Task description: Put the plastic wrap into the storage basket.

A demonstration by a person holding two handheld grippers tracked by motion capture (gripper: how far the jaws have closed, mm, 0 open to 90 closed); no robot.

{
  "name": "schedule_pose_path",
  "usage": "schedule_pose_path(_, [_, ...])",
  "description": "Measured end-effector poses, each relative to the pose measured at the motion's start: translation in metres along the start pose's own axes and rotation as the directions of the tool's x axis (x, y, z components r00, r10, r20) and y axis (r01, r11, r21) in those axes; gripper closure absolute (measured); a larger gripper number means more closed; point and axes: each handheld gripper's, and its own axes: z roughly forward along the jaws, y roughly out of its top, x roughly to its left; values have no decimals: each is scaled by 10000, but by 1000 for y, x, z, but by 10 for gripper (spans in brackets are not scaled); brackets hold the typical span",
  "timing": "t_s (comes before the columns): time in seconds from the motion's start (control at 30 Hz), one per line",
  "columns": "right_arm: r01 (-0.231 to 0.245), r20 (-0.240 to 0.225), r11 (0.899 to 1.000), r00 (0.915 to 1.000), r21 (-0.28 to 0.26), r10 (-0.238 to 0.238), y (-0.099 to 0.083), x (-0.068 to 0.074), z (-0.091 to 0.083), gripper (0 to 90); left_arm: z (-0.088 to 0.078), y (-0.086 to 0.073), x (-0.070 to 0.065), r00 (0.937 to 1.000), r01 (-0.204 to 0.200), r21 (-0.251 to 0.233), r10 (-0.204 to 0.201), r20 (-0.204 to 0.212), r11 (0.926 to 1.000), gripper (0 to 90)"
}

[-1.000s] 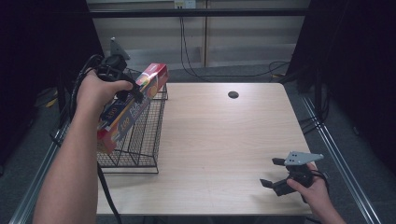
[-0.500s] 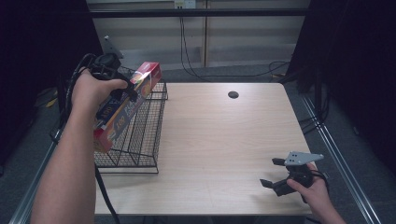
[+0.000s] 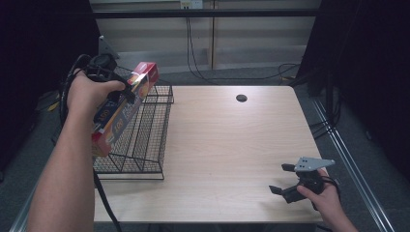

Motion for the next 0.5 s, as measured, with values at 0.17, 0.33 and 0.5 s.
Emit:
schedule_pose_path(0.17, [26, -22, 10000, 10000, -7, -26, 0, 0, 0, 31, -1, -1, 6, 9998, 99, -118, -101, -176, 9999, 449])
schedule_pose_path(0.33, [-31, -22, 10000, 10000, -1, 31, 0, 0, -1, 31, 2, -2, 11, 9988, 308, -193, -315, -375, 9993, 448])
schedule_pose_path(0.5, [34, -14, 10000, 10000, 5, -34, 0, 0, 0, 31, 2, -4, 17, 9976, 396, -224, -408, -563, 9990, 449])
